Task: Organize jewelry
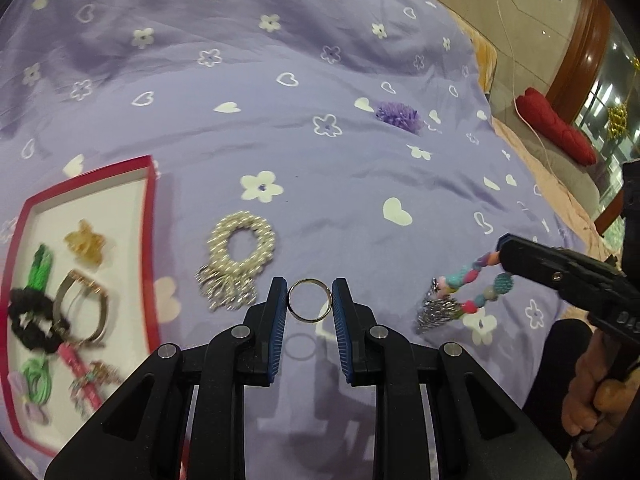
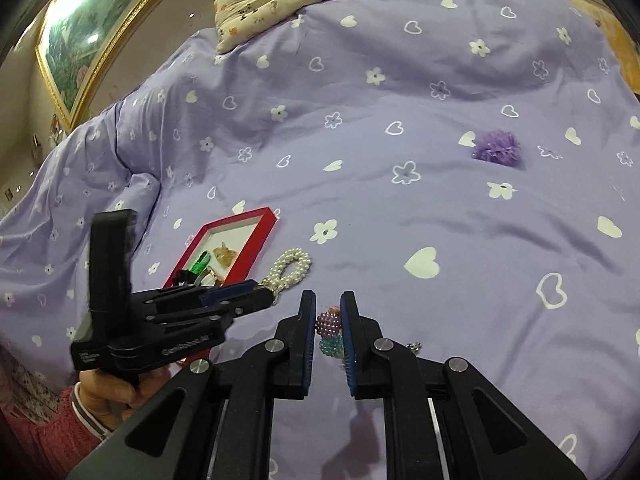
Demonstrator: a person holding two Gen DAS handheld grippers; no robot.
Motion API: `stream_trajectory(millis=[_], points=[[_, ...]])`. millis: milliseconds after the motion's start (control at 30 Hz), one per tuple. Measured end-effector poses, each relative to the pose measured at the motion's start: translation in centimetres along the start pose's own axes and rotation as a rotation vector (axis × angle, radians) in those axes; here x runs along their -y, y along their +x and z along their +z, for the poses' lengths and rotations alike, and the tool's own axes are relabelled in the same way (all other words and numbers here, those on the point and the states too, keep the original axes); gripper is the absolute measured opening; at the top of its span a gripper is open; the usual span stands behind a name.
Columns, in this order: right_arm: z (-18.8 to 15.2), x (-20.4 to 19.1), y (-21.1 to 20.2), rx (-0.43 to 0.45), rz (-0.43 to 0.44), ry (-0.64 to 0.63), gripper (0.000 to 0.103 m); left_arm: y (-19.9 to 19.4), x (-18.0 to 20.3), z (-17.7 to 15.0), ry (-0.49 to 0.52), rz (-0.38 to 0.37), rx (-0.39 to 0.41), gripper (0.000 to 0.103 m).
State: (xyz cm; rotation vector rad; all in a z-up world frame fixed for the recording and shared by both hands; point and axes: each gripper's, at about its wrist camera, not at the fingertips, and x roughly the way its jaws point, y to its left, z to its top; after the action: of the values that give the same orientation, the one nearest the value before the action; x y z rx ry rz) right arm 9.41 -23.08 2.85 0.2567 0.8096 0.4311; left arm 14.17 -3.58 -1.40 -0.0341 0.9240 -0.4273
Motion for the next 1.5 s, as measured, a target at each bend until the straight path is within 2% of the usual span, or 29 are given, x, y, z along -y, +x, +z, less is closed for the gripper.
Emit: stream_trajectory(millis=[133, 367, 467, 533, 600, 667, 733, 767, 800, 900, 1033, 1067, 1133, 1167, 1300, 1500], points=[[-0.8, -0.5, 0.7, -0.025, 0.011, 0.008, 0.012, -1.7, -1.2, -1.0, -0.027, 0.010, 0.016, 0.021], [-1.0, -2.4, 1.1, -0.036, 0.152, 0.010, 0.012, -4.0, -3.2, -2.5, -0.081, 0.025, 0.037, 0.021], [-1.6, -4.1, 2.2, -0.089, 0.156, -0.042, 0.015, -4.7, -3.9, -3.0, -0.098, 0.031, 0.042, 0.021], [-1.9, -4.4, 2.5, -0.089, 0.159, -0.038, 0.017, -5.1, -4.3, -3.3, -0.106, 0.038, 0.045, 0.021], [-2.2, -4.1, 2.7, -0.093, 0.128, -0.026, 0.017, -5.4, -4.5, -3.5, -0.113, 0.041, 0.047, 0.021], [-2.6, -3.3, 3.1, -0.107, 0.049, -0.026, 0.018, -5.6, -4.8, -3.7, -0.117, 0.044, 0.051, 0.021], [-3.2, -2.3, 3.7, -0.133, -0.029, -0.028, 0.026, -5.9, -4.9, -3.9, -0.121, 0.045, 0.053, 0.021], [-3.7, -1.6, 4.4, -0.155, -0.058, -0.022, 0.038, -6.0, -5.0, -3.9, -0.123, 0.045, 0.054, 0.021], [-4.1, -1.1, 4.8, -0.171, -0.064, -0.016, 0.042, -6.1, -5.0, -4.0, -0.124, 0.047, 0.054, 0.021], [-5.4, -0.5, 6.9, -0.236, -0.090, -0.016, 0.044, -6.2, -5.1, -4.3, -0.126, 0.050, 0.050, 0.021], [-5.8, -1.2, 7.8, -0.216, -0.091, -0.054, 0.052, -6.4, -5.2, -4.6, -0.132, 0.055, 0.045, 0.021], [-5.6, -1.3, 8.0, -0.212, -0.089, -0.058, 0.051, -6.4, -5.3, -4.7, -0.133, 0.055, 0.045, 0.021], [-5.5, -1.5, 8.2, -0.210, -0.100, -0.077, 0.034, -6.5, -5.4, -4.8, -0.135, 0.058, 0.045, 0.021], [-5.5, -1.6, 8.4, -0.214, -0.104, -0.081, 0.008, -6.5, -5.5, -4.8, -0.137, 0.060, 0.045, 0.021], [-5.0, -2.2, 7.6, -0.178, -0.091, -0.091, 0.007, -7.1, -5.9, -5.0, -0.146, 0.067, 0.054, 0.021], [-2.5, -4.5, 4.0, -0.054, -0.039, -0.109, 0.007, -8.4, -6.9, -5.0, -0.169, 0.076, 0.082, 0.021]])
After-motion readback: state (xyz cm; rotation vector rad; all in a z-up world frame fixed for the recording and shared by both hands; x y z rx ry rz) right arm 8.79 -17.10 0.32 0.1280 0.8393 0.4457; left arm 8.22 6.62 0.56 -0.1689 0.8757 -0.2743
